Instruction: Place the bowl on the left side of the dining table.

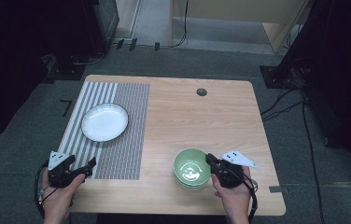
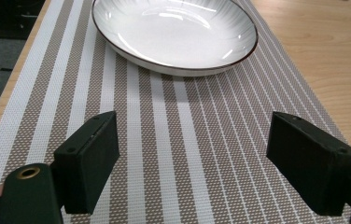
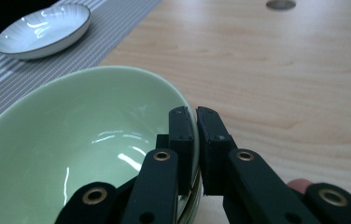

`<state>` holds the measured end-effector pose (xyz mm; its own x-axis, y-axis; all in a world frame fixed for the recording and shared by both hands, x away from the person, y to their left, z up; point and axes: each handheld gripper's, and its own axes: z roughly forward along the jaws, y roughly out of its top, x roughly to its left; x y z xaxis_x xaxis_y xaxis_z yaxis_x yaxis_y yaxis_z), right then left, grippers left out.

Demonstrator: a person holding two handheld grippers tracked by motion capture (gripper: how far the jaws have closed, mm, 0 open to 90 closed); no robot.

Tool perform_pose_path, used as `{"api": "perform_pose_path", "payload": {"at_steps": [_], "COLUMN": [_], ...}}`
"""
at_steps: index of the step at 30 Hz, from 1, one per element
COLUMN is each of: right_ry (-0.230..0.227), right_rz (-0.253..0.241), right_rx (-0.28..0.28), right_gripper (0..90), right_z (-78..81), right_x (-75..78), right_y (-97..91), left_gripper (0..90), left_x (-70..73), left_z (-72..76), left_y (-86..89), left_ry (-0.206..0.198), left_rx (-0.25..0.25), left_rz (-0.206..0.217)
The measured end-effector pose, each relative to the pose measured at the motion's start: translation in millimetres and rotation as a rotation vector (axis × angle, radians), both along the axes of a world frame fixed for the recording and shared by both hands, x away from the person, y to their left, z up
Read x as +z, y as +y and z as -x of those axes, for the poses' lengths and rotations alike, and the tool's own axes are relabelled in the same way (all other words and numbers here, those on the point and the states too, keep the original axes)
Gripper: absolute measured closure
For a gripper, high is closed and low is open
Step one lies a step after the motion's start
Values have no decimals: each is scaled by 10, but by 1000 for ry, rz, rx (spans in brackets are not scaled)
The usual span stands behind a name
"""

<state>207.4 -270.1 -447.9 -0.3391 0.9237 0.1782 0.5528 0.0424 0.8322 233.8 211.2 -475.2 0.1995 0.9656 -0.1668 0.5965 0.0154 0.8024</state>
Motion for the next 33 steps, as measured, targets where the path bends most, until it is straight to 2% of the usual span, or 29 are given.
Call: {"api": "perform_pose_path", "payload": {"at_steps": [2, 3, 4, 6, 8, 11, 15, 17, 18, 21, 22, 23, 28, 29, 30, 32, 33], "right_ry": [-73, -98, -102, -83, -30, 13, 25, 27, 31, 16, 9, -5, -88, -117, -127, -150, -160], "right_rz": [4, 0, -4, -22, -34, 9, 40, 85, 105, 94, 63, 59, 103, 69, 78, 131, 137], "right_rx": [2, 2, 2, -2, 21, 15, 8, -11, -13, -11, -1, 0, 17, 23, 27, 39, 40], "right_gripper": [871, 872, 870, 830, 747, 743, 740, 821, 825, 832, 835, 837, 845, 846, 847, 847, 846], "right_z": [18, 24, 23, 19, 9, 7, 14, 10, 0, -4, -10, -8, 29, 42, 47, 56, 65], "right_x": [-26, -35, -38, -29, -11, -6, 4, -6, -30, -64, -77, -85, -70, -46, -20, 13, 23], "right_y": [9, 12, 8, 4, 8, 49, 74, 89, 96, 85, 65, 61, 103, 93, 98, 130, 135], "left_gripper": [166, 166, 166, 166, 166, 166, 166, 166, 166, 169, 169, 169, 170, 170, 171, 172, 173], "left_x": [11, 14, 17, 21, 26, 39, 59, 66, 68, 79, 87, 100, 205, 230, 254, 298, 320], "left_z": [-1, -1, 1, 2, 4, 12, 20, 19, 18, 11, 4, -2, -28, -34, -40, -56, -64], "left_y": [-13, -20, -30, -54, -89, -159, -255, -315, -350, -449, -481, -510, -682, -711, -737, -793, -820], "left_ry": [-5, -5, -6, -5, -3, 4, 6, 9, 9, 10, 10, 12, -18, -25, -31, -44, -49], "left_rx": [0, -1, -3, -11, -19, -28, -49, -63, -69, -97, -104, -116, -152, -157, -162, -173, -181], "left_rz": [13, 15, 16, 12, 16, 19, 19, 16, 16, 18, 26, 36, 44, 42, 44, 52, 53]}}
